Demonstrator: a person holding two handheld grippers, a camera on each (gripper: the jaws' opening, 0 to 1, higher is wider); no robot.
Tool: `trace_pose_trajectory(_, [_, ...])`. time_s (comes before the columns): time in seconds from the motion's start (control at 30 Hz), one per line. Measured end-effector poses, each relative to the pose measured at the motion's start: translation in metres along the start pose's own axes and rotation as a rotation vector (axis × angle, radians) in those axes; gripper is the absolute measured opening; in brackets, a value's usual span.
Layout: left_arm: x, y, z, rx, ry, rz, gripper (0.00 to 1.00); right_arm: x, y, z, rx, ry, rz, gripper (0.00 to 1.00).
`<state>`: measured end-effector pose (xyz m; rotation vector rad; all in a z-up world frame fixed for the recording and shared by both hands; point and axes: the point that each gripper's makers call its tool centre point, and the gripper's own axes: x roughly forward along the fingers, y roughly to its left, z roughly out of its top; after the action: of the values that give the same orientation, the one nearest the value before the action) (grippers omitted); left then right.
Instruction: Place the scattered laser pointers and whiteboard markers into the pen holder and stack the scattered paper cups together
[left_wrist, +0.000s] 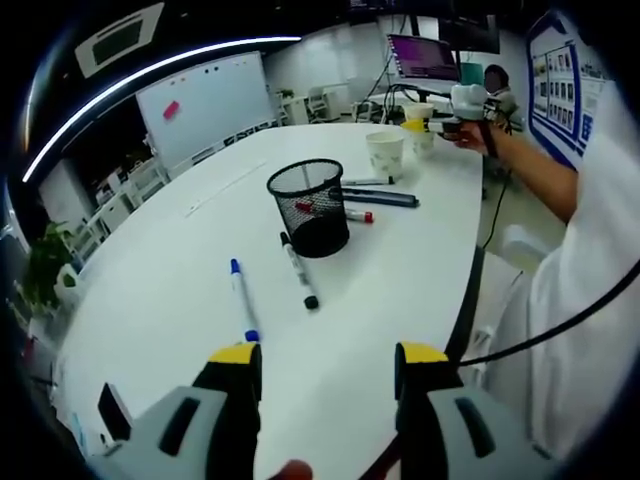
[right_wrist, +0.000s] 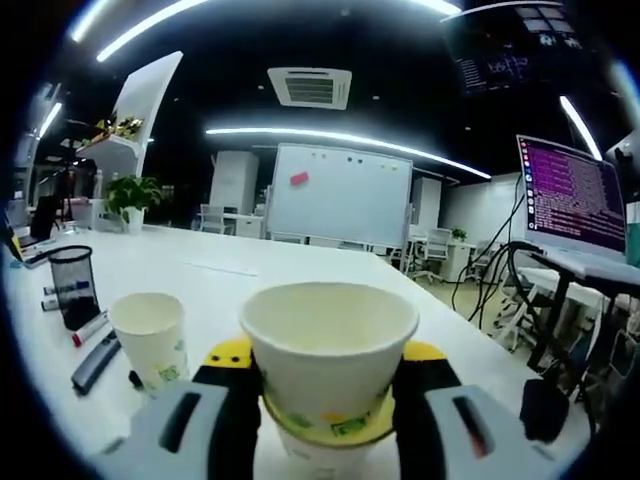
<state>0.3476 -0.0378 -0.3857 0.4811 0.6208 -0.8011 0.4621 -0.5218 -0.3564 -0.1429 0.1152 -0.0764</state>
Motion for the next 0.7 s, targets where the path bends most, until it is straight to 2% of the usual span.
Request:
trace_pose_trajectory(0.37, [-0.0008,-0.001,0.0014,-0.004,-0.005,-0.003,0.54,0.001,0.0048,-0.0011,-0.03,0.018,0.009,0.57])
trace_pose_trajectory(0.7, [-0.0012,-0.0014,0.0002,-0.005,-0.005,-0.002,0.54,0.0008,0.0096,0.0001,-0.016,0.008,0.028,0.6])
